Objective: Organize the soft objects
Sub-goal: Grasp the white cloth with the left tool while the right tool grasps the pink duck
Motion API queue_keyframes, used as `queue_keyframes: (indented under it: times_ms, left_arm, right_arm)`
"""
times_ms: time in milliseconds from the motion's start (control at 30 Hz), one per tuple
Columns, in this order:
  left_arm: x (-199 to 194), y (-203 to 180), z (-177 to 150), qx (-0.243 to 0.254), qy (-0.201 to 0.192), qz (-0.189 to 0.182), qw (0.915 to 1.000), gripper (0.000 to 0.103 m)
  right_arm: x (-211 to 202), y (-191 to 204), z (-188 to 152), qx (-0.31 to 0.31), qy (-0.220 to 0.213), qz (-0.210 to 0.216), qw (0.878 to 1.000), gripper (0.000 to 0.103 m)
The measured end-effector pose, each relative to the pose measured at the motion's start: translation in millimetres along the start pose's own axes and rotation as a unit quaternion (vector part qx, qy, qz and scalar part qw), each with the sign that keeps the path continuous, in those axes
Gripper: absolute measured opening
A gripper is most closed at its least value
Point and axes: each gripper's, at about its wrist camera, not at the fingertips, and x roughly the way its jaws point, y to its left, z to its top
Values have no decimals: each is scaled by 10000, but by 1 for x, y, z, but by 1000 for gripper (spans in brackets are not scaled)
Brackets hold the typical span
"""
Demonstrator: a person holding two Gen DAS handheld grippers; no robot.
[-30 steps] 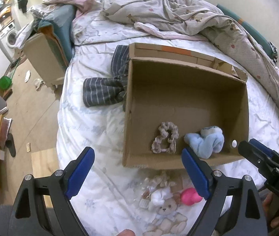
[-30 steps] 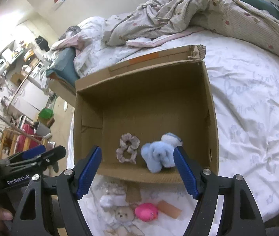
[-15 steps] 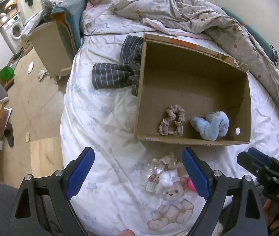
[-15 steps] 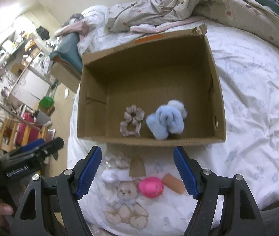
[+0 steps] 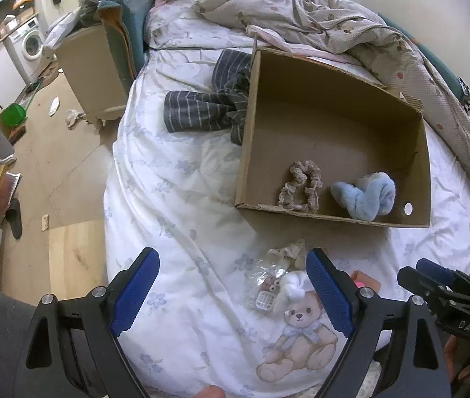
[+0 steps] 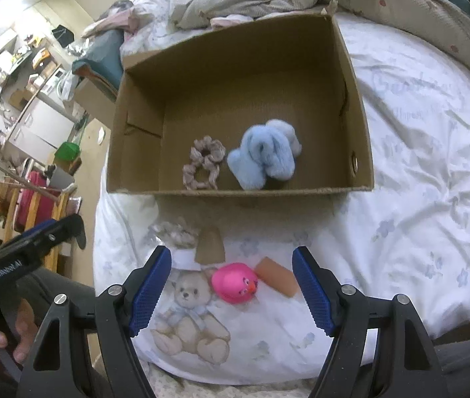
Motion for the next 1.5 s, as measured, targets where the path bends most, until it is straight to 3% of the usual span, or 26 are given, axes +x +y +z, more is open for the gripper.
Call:
queue_keyframes:
  times_ms: [233, 433, 567, 700, 733, 767, 833, 900, 1033, 1200, 1333, 1500]
  left_arm:
    - [12, 9, -5, -214, 190, 97, 9995, 89]
    - [40, 11, -8, -335, 769, -96, 9964, 86]
    - [57, -5, -14, -211, 1150, -518, 9918, 56]
    - [72, -29, -21, 77, 1395, -736, 9874, 51]
    - [74, -33, -22, 124, 1418, -773, 9868, 47]
    - [76, -39, -24, 240, 1435, -798, 9861, 36]
    - [79, -47, -28, 461, 1460, -720, 9856, 33]
    - [83, -52, -30, 599, 1533, -755, 9835, 17]
    - [70, -54, -30, 687, 1346, -858, 9848, 15]
    - [35, -25, -23, 200, 1021, -1065, 9888, 15]
    - [21, -3, -21, -213, 835, -990, 9913, 15]
    - [18, 7, -24, -356, 887, -958, 9908, 15]
  right_arm:
    - [8, -9, -4, 178, 185, 79, 9996, 80]
    - [12, -24, 0, 623, 284, 136, 9976, 80]
    - [15, -32, 0, 871, 349, 181, 9954, 80]
    - [21, -34, 0, 924, 428, 187, 9946, 80]
    - [22, -34, 1, 912, 438, 177, 9947, 80]
    - [22, -34, 1, 903, 444, 165, 9948, 80]
    - [23, -34, 1, 891, 455, 131, 9949, 80]
    - [24, -33, 1, 857, 460, 53, 9952, 80]
    - [24, -36, 1, 897, 477, 62, 9948, 80]
    - [23, -41, 1, 1021, 464, 154, 9936, 80]
    - [27, -45, 0, 1165, 579, 312, 9910, 80]
    - [41, -28, -2, 820, 913, 446, 9914, 79]
